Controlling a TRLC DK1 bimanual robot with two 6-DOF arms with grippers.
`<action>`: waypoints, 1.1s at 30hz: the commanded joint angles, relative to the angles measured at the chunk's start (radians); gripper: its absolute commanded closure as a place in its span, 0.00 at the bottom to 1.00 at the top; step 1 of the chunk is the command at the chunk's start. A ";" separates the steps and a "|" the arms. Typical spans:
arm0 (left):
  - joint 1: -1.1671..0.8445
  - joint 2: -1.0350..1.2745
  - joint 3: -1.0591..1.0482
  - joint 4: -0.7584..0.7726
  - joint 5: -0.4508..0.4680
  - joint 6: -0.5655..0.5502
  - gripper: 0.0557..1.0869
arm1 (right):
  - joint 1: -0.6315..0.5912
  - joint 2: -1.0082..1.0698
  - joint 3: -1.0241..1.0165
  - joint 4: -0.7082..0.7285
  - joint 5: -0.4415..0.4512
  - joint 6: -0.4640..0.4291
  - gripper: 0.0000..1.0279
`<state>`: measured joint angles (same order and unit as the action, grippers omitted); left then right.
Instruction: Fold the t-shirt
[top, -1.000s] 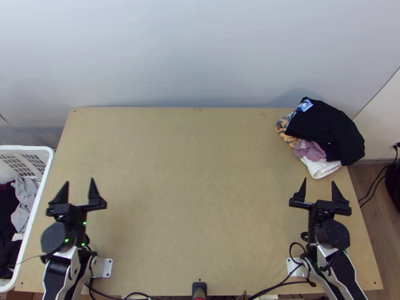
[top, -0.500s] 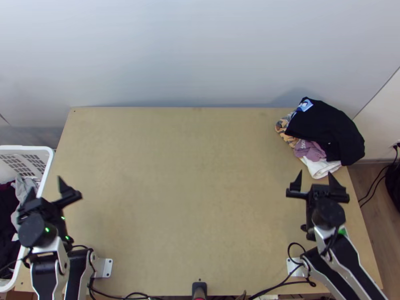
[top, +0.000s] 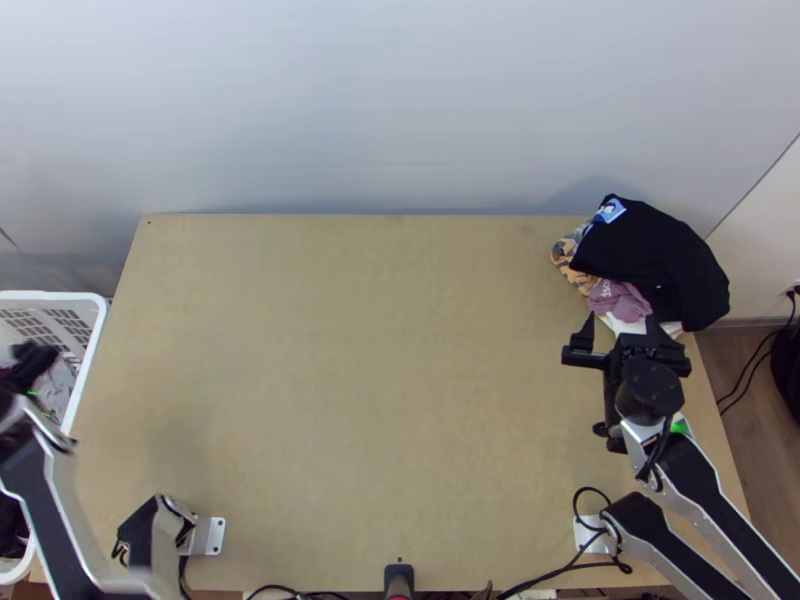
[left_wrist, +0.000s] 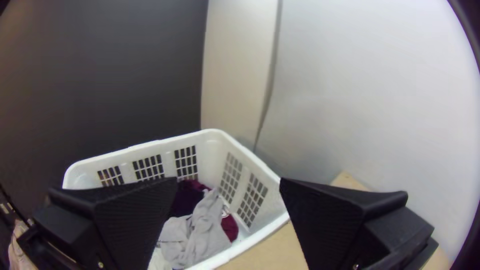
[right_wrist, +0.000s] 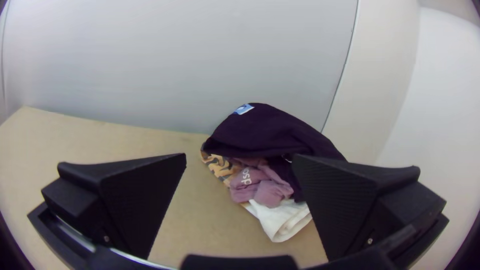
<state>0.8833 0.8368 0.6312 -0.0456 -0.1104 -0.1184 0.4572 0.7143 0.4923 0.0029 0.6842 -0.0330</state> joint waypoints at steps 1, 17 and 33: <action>0.258 0.374 0.154 0.085 0.038 -0.029 0.04 | 0.009 0.040 0.022 0.008 0.000 0.005 0.04; 0.333 1.073 0.532 0.024 0.192 -0.282 0.05 | 0.014 0.086 0.083 -0.023 0.003 -0.067 0.04; 0.312 1.595 0.891 -0.125 0.123 -0.287 0.05 | 0.006 0.172 0.143 -0.037 0.029 -0.171 0.04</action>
<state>1.1969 2.2555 1.4120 -0.1303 0.0383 -0.4080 0.4671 0.8577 0.6247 -0.0326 0.7040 -0.1677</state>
